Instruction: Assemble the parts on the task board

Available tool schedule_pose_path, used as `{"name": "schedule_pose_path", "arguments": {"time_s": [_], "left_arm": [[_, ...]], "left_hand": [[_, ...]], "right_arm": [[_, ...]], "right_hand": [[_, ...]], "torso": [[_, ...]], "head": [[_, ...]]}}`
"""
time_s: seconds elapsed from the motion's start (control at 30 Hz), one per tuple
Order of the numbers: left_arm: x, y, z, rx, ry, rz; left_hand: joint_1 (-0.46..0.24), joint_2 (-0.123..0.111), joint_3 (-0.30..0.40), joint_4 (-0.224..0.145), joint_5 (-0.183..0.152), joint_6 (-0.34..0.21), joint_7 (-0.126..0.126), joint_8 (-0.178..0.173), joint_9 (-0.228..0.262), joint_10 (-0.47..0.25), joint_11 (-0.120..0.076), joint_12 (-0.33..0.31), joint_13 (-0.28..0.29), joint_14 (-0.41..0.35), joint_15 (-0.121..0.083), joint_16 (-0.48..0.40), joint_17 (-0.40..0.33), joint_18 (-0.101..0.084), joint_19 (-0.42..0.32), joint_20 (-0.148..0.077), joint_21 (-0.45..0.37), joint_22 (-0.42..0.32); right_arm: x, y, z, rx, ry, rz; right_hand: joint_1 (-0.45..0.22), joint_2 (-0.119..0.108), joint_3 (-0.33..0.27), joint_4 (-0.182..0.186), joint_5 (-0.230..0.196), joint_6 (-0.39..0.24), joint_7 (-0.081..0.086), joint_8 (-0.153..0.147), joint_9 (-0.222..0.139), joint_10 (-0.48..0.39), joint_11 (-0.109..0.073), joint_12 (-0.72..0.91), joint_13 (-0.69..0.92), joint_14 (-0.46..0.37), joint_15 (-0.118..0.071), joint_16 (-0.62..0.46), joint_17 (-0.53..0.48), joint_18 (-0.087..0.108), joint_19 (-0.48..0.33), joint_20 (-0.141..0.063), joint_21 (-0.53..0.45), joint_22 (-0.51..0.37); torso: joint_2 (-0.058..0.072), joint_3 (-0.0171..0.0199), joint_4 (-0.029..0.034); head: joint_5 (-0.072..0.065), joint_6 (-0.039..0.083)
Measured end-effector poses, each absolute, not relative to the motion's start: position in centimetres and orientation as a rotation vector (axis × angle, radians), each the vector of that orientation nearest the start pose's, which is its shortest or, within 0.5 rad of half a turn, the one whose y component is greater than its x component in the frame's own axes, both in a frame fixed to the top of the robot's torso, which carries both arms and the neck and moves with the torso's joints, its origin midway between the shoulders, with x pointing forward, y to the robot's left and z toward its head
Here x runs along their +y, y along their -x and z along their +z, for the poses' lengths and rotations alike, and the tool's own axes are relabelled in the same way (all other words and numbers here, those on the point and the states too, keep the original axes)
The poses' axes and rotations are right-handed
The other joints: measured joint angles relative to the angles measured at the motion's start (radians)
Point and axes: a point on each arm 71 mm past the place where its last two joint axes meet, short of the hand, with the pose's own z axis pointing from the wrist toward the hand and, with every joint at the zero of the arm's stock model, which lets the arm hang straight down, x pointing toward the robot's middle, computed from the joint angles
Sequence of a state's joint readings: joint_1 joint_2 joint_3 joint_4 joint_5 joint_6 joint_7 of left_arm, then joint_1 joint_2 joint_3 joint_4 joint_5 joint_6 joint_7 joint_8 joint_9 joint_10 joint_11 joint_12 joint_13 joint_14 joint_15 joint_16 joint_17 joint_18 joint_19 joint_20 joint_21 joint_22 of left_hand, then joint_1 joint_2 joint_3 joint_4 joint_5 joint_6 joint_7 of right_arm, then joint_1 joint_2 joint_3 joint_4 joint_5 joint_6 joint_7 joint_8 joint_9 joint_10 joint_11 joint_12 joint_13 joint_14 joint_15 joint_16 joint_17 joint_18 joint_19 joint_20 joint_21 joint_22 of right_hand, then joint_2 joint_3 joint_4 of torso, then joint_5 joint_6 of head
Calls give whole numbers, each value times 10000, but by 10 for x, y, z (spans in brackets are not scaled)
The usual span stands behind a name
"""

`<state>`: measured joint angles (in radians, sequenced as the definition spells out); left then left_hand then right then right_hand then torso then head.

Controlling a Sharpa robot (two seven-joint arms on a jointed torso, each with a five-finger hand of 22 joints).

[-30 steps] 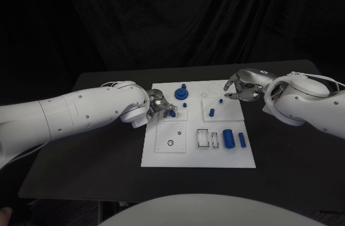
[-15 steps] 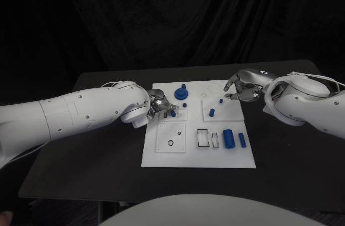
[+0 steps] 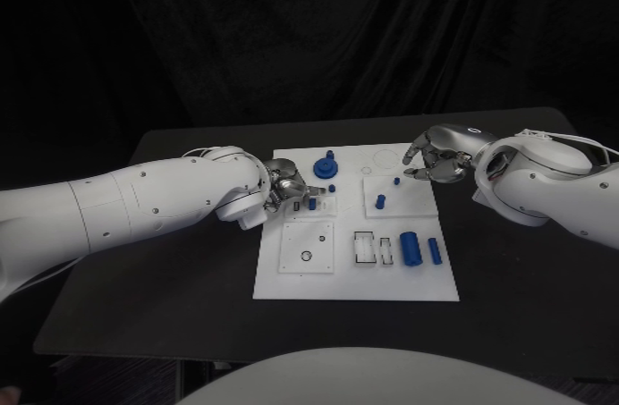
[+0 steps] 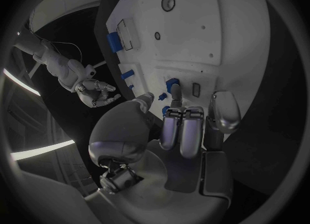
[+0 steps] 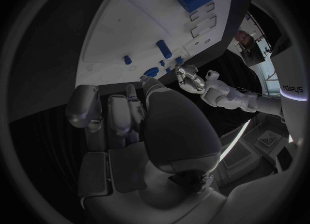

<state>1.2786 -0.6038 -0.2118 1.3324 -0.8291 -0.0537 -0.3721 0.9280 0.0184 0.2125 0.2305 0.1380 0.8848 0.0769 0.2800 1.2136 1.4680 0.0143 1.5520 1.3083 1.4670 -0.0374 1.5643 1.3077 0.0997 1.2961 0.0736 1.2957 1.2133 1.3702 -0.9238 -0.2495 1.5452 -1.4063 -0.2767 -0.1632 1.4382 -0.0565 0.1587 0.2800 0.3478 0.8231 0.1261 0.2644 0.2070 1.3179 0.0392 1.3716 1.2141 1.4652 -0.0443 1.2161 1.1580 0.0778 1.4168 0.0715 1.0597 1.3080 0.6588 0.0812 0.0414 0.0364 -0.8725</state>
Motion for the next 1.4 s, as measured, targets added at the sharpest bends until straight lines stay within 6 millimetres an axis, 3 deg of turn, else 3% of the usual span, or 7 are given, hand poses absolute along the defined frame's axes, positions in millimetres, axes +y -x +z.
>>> {"name": "schedule_pose_path", "arguments": {"time_s": [0.17, 0.3, 0.4, 0.43, 0.8, 1.07, 1.4], "left_arm": [[153, -499, -248, 22718, 3414, -6289], [158, -496, -246, 22433, 3431, -6312], [163, -493, -244, 22136, 3330, -6257], [166, -492, -243, 22003, 3261, -6214], [193, -491, -219, 21027, 2933, -5468], [202, -506, -205, 20944, 3004, -4335], [212, -529, -208, 21055, 3104, -3077]], "left_hand": [[201, 61, -225, 42, 88, 59, -59, 202, 321, -30, -38, 146, 0, -18, -23, 0, 0, -1, 196, -52, 135, 180], [646, 90, -416, -57, 510, 199, -199, 617, 854, -28, -216, 156, 0, -15, -201, 0, 0, 0, 654, -197, 520, 661], [783, 73, -549, 2, 652, 290, -291, 813, 941, -39, -292, 156, 0, -14, -280, 0, 0, -71, 903, -289, 742, 918], [788, 75, -551, 0, 660, 302, -302, 840, 945, -19, -316, 156, 0, -3, -291, 0, 0, -162, 949, -306, 777, 942], [1442, 96, -503, -184, 1201, 263, -342, 840, 945, -17, -408, 156, 0, -2, -361, 0, 0, -161, 1095, -409, 888, 947], [1509, 90, -450, -239, 1059, 319, -398, 770, 944, -14, -411, 156, 0, -16, -418, 0, 0, -161, 1232, -449, 1006, 947], [1452, 32, -646, -44, 695, 344, -372, 521, 907, -14, -410, 155, 0, 0, -433, 0, 0, -160, 1232, -449, 1006, 945]], "right_arm": [[-242, -483, -182, 17738, 1661, 4792], [-244, -483, -182, 17747, 1642, 4771], [-245, -483, -182, 17753, 1626, 4752], [-245, -483, -182, 17756, 1617, 4740], [-245, -483, -182, 17763, 1607, 4722], [-245, -483, -182, 17753, 1600, 4717], [-245, -484, -182, 17741, 1609, 4719]], "right_hand": [[0, 0, 0, 0, 0, 0, 0, 0, 0, -51, -51, -75, -68, 0, 0, 0, -23, 0, 0, 0, 0, 0], [0, 0, 0, 0, 0, 0, 0, -41, -9, -86, -15, -115, -111, 0, 0, -48, -44, 0, 0, 0, -46, -1], [0, 0, 0, 0, 0, 0, 0, -42, -8, -86, -16, -115, -134, 0, 0, -48, -45, 0, 0, 0, -46, -1], [0, 0, 0, 0, 0, 0, 0, -42, -8, -86, -16, -115, -150, 0, 0, -48, -54, 0, 0, 0, -46, -1], [0, 0, 28, 28, 0, 0, 0, -42, -7, -122, -52, -155, -204, 0, 0, -47, -69, 0, 0, 0, -46, -2], [0, 0, 28, 28, 0, 0, 0, -42, -16, -122, -52, -204, -221, 0, 0, -47, -69, 0, 0, 0, -45, -3], [0, 0, 28, 28, 1, 36, -36, -42, -15, -121, -52, -203, -220, 0, 0, -46, -69, 0, 0, 0, -46, -3]], "torso": [[-2, 0, -2], [-1, 0, -7], [-1, 0, -7], [-1, 0, -8], [0, 3, -14], [-37, 43, -7], [15, 3, -2]], "head": [[21, 0], [13, 0], [1, 0], [1, 0], [123, 0], [107, 0], [174, 0]]}}
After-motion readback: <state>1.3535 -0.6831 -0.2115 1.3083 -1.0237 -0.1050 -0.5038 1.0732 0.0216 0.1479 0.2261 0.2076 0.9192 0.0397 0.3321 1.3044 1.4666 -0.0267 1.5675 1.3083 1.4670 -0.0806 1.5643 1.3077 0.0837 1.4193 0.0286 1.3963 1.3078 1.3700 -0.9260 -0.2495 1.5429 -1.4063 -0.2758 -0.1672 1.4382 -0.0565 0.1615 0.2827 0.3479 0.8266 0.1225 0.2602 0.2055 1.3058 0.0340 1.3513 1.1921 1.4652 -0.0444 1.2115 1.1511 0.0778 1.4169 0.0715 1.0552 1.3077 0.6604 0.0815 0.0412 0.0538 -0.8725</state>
